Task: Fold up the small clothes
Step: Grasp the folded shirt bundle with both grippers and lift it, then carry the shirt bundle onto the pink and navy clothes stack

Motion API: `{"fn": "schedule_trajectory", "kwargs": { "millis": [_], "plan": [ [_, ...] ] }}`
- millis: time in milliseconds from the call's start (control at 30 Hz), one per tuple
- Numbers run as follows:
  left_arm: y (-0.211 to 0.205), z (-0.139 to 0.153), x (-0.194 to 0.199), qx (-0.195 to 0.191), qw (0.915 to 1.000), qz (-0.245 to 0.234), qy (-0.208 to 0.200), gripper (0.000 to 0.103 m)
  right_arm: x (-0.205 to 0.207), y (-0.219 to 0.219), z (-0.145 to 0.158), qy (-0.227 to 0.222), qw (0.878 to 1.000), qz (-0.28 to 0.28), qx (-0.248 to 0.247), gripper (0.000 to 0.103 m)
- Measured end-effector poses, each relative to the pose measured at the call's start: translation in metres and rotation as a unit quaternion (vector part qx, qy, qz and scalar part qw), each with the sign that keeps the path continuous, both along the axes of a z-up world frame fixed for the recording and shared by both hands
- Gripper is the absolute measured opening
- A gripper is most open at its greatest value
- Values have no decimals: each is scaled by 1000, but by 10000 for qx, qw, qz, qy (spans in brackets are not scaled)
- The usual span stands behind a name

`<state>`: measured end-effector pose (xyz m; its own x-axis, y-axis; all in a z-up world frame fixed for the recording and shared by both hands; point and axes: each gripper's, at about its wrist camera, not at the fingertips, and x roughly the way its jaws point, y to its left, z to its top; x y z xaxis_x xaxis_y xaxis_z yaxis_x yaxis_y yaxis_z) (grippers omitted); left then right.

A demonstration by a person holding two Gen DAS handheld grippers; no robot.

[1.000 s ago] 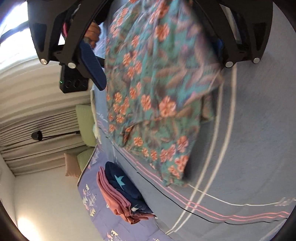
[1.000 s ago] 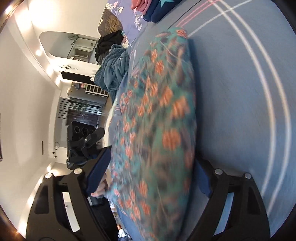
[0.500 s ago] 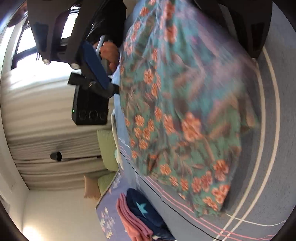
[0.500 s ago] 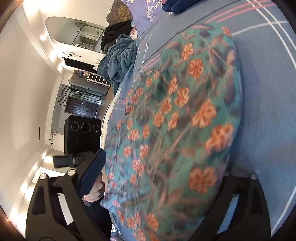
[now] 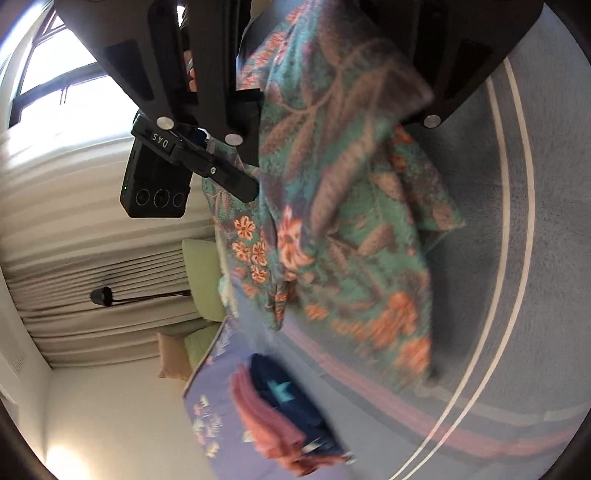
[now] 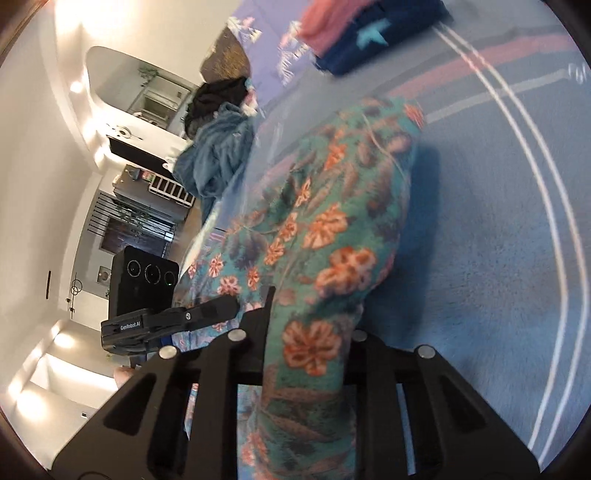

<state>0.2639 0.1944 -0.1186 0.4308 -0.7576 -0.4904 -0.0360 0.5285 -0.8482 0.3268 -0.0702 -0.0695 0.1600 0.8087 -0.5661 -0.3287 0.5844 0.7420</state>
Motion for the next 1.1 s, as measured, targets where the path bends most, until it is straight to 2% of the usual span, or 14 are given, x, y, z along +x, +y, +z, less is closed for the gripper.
{"fn": "schedule_trajectory", "kwargs": {
  "millis": [133, 333, 567, 733, 900, 1000, 1100],
  "plan": [
    [-3, 48, -4, 114, 9992, -14, -378, 24, -1, 2, 36, -269, 9996, -12, 22, 20],
    [-10, 105, 14, 180, 9970, -44, -747, 24, 16, -8, 90, -655, 9978, -109, 66, 20],
    [-18, 162, 65, 227, 9946, -73, -1008, 24, 84, -9, 141, -717, 9972, -161, 106, 20],
    [-18, 205, 130, 318, 9929, -18, -1149, 24, 149, -7, 182, -841, 9962, -200, 68, 20],
    [-23, 251, 207, 689, 9879, -40, -1390, 24, 224, 3, 224, -1044, 9940, -300, -94, 20],
    [-24, 265, 250, 816, 9868, -47, -1400, 24, 274, 12, 245, -1261, 9908, -389, -295, 21],
    [-16, 262, 304, 663, 9884, 103, -1362, 24, 318, 11, 242, -1206, 9912, -479, -267, 22]
  ]
}}
